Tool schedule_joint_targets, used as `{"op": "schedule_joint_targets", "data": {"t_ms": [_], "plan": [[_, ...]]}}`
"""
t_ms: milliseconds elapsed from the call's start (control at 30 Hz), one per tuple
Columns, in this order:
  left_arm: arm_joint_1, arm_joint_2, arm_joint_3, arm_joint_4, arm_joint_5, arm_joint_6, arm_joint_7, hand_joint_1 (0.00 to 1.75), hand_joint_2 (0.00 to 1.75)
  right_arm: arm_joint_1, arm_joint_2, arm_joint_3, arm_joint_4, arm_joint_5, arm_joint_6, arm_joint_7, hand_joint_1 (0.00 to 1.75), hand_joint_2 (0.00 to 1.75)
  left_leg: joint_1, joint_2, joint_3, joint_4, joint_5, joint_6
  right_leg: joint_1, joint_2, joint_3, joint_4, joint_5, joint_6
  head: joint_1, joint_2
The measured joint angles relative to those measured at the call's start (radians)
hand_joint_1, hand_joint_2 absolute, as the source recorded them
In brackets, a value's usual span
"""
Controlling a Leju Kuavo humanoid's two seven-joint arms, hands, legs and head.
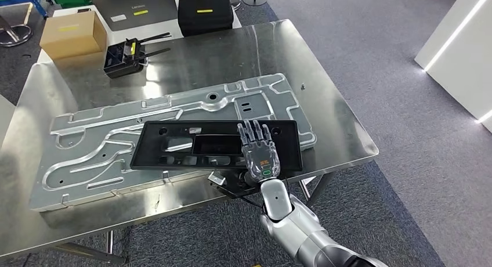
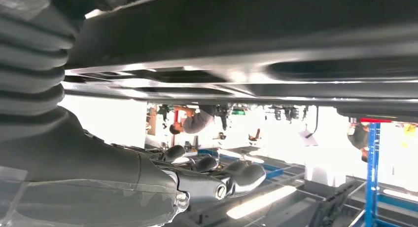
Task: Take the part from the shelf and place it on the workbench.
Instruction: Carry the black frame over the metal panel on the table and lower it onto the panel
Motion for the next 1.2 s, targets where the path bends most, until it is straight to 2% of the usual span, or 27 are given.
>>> {"op": "schedule_joint_targets", "data": {"t_ms": [33, 100, 133, 167, 200, 233, 267, 333, 367, 433, 500, 533, 633, 667, 700, 733, 767, 833, 867, 967, 1000, 1033, 1133, 1167, 1200], "plan": [[0.0, 0.0, 0.0, 0.0, 0.004, 0.0, 0.0, 0.0, 0.0, 0.0, 0.0, -0.004, -0.001, 0.0, 0.0, -0.002, 0.0, 0.0, 0.001, 0.0, -0.017, 0.041, -0.026, -0.004, -0.002, -0.001, 0.002, -0.003, 0.002, -0.005, 0.0, 0.0], [0.0, 0.001, 0.0, 0.0, 0.01, -0.003, -0.001, 0.0, 0.0, 0.0, 0.0, -0.011, -0.002, 0.0, 0.0, -0.005, 0.0, 0.0, 0.003, 0.0, -0.073, 0.168, -0.091, -0.012, -0.001, -0.003, 0.002, -0.003, 0.002, -0.01, 0.0, 0.0], [0.001, 0.001, 0.0, 0.0, 0.012, -0.005, -0.002, 0.0, 0.0, 0.0, 0.0, -0.015, -0.002, 0.0, 0.0, -0.005, 0.0, 0.0, 0.003, 0.0, -0.099, 0.224, -0.111, -0.014, 0.0, -0.003, 0.002, -0.003, 0.002, -0.01, 0.0, 0.0], [0.001, 0.002, 0.0, 0.0, 0.013, -0.008, -0.003, 0.0, 0.0, 0.001, 0.0, -0.018, -0.002, -0.001, 0.0, -0.005, 0.0, 0.0, 0.003, 0.0, -0.111, 0.25, -0.113, -0.014, 0.001, -0.003, 0.002, -0.003, 0.002, -0.01, 0.0, 0.0], [0.002, 0.002, 0.0, 0.0, 0.014, -0.011, -0.004, 0.0, 0.0, 0.0, 0.0, -0.023, -0.001, -0.001, 0.0, -0.006, 0.0, 0.0, 0.003, 0.0, -0.104, 0.237, -0.095, -0.014, 0.002, -0.003, 0.002, -0.002, 0.002, -0.01, 0.0, 0.0], [0.003, 0.003, 0.0, 0.0, 0.014, -0.013, -0.005, 0.0, 0.0, 0.0, 0.0, -0.026, -0.001, -0.001, 0.0, -0.006, 0.0, 0.0, 0.003, 0.0, -0.08, 0.189, -0.064, -0.012, 0.002, -0.003, 0.002, -0.002, 0.002, -0.01, 0.0, 0.0], [0.002, 0.003, 0.0, 0.0, 0.014, -0.014, -0.007, 0.0, 0.0, -0.001, 0.0, -0.03, -0.001, -0.002, 0.0, -0.006, 0.0, 0.0, 0.003, 0.0, -0.045, 0.116, -0.029, -0.008, 0.002, -0.002, 0.003, -0.001, 0.002, -0.009, 0.0, 0.0], [0.001, 0.004, 0.0, 0.0, 0.015, -0.015, -0.009, 0.0, 0.0, -0.005, -0.001, -0.039, -0.001, -0.003, 0.0, -0.005, 0.0, 0.0, -0.001, 0.0, 0.012, 0.001, 0.009, 0.0, 0.005, -0.001, 0.002, 0.0, 0.001, -0.003, 0.0, 0.0], [0.001, 0.004, 0.0, 0.0, 0.015, -0.015, -0.011, 0.0, 0.0, -0.007, -0.001, -0.044, -0.001, -0.004, 0.0, -0.005, 0.0, 0.0, -0.003, 0.0, 0.023, -0.025, 0.013, 0.004, 0.006, -0.001, 0.001, 0.0, 0.002, 0.002, 0.0, 0.0], [0.001, 0.004, 0.0, 0.0, 0.017, -0.015, -0.013, 0.0, 0.0, -0.008, -0.002, -0.054, -0.001, -0.007, 0.0, -0.007, 0.0, 0.0, -0.004, -0.001, 0.025, -0.033, 0.015, 0.014, 0.007, 0.0, 0.001, -0.003, 0.005, 0.013, 0.0, 0.0], [0.001, 0.003, 0.0, 0.0, 0.022, -0.015, -0.016, 0.0, 0.0, -0.009, -0.003, -0.064, -0.002, -0.01, 0.0, -0.011, 0.0, 0.0, -0.001, 0.001, 0.029, -0.044, 0.023, 0.026, 0.005, 0.0, -0.004, 0.012, -0.008, 0.024, 0.001, 0.0], [0.001, 0.003, 0.0, 0.0, 0.024, -0.014, -0.017, 0.0, 0.0, -0.011, -0.004, -0.07, -0.002, -0.013, 0.0, -0.013, 0.0, 0.0, 0.001, 0.002, 0.031, -0.049, 0.027, 0.033, 0.004, 0.0, -0.019, 0.045, -0.03, 0.029, 0.001, 0.0], [0.0, 0.003, 0.0, 0.0, 0.031, -0.012, -0.016, 0.0, 0.0, -0.011, -0.007, -0.085, 0.0, -0.02, 0.0, -0.017, 0.0, 0.0, 0.001, 0.006, 0.028, -0.049, 0.034, 0.041, 0.001, 0.0, -0.102, 0.228, -0.123, 0.037, 0.001, 0.0], [0.0, 0.003, 0.0, 0.0, 0.033, -0.012, -0.015, 0.0, 0.0, -0.009, -0.008, -0.087, 0.001, -0.021, 0.0, -0.018, 0.0, 0.0, 0.001, 0.006, 0.026, -0.047, 0.034, 0.041, 0.0, -0.001, -0.117, 0.265, -0.134, 0.039, 0.001, 0.0], [0.001, 0.003, 0.0, 0.0, 0.033, -0.012, -0.015, 0.0, 0.0, -0.008, -0.009, -0.089, 0.002, -0.021, 0.0, -0.019, 0.0, 0.0, 0.001, 0.005, 0.023, -0.043, 0.034, 0.042, -0.001, -0.001, -0.114, 0.265, -0.124, 0.039, 0.001, 0.0], [0.001, 0.003, 0.0, 0.0, 0.033, -0.012, -0.014, 0.0, 0.0, -0.008, -0.01, -0.09, 0.002, -0.021, 0.0, -0.019, 0.0, 0.0, 0.001, 0.005, 0.021, -0.04, 0.034, 0.041, -0.001, -0.001, -0.092, 0.226, -0.099, 0.038, 0.001, 0.0], [0.001, 0.003, 0.0, 0.0, 0.033, -0.012, -0.014, 0.0, 0.0, -0.009, -0.01, -0.091, 0.003, -0.021, 0.0, -0.021, 0.0, 0.0, 0.001, 0.004, 0.018, -0.035, 0.033, 0.04, -0.001, -0.001, -0.055, 0.161, -0.066, 0.035, 0.001, 0.0], [0.0, 0.003, 0.0, 0.0, 0.033, -0.012, -0.014, 0.0, 0.0, -0.014, -0.01, -0.093, 0.002, -0.021, 0.0, -0.023, 0.0, 0.0, -0.003, 0.002, 0.012, -0.026, 0.032, 0.035, 0.001, 0.0, 0.005, 0.044, -0.026, 0.028, 0.001, 0.0], [-0.001, 0.003, 0.0, 0.0, 0.033, -0.012, -0.014, 0.0, 0.0, -0.015, -0.01, -0.094, 0.002, -0.022, 0.0, -0.023, 0.0, 0.0, -0.004, 0.002, 0.008, -0.023, 0.032, 0.03, 0.003, 0.0, 0.017, 0.017, -0.019, 0.024, 0.001, 0.0], [-0.001, 0.003, 0.0, 0.0, 0.034, -0.01, -0.015, 0.0, 0.0, -0.016, -0.01, -0.1, 0.002, -0.023, 0.0, -0.025, 0.0, 0.0, -0.004, 0.001, 0.001, -0.02, 0.036, 0.012, 0.004, -0.001, 0.013, 0.005, -0.006, 0.009, 0.001, 0.0], [0.0, 0.003, 0.0, 0.0, 0.035, -0.009, -0.015, 0.0, 0.0, -0.017, -0.01, -0.102, 0.002, -0.023, 0.0, -0.026, 0.0, 0.0, -0.003, 0.001, -0.004, -0.01, 0.023, 0.007, 0.003, -0.002, 0.01, 0.0, 0.001, 0.001, 0.001, 0.0], [0.0, 0.003, 0.0, 0.0, 0.036, -0.008, -0.016, 0.0, 0.0, -0.018, -0.01, -0.104, 0.002, -0.024, 0.0, -0.027, 0.0, 0.0, -0.001, 0.001, -0.015, 0.016, -0.003, 0.002, 0.001, -0.004, 0.005, -0.004, 0.01, -0.005, 0.001, 0.0], [-0.001, 0.004, 0.0, 0.0, 0.042, -0.002, -0.024, 0.0, 0.0, -0.019, -0.01, -0.108, 0.004, -0.028, 0.002, -0.03, 0.0, 0.0, 0.003, 0.001, -0.07, 0.182, -0.123, -0.011, 0.0, -0.007, -0.022, -0.007, 0.032, -0.013, 0.0, 0.0], [0.0, 0.004, 0.0, 0.0, 0.046, -0.001, -0.028, 0.0, 0.0, -0.019, -0.011, -0.11, 0.006, -0.031, 0.007, -0.031, 0.0, 0.0, 0.004, 0.001, -0.078, 0.224, -0.145, -0.013, 0.001, -0.008, -0.034, -0.006, 0.04, -0.012, 0.0, 0.0], [0.0, 0.004, 0.0, 0.0, 0.049, -0.002, -0.032, 0.0, 0.0, -0.02, -0.011, -0.111, 0.008, -0.035, 0.023, -0.032, 0.0, 0.0, 0.005, 0.002, -0.068, 0.233, -0.148, -0.015, 0.001, -0.008, -0.045, -0.006, 0.049, -0.011, 0.0, 0.0]]}}
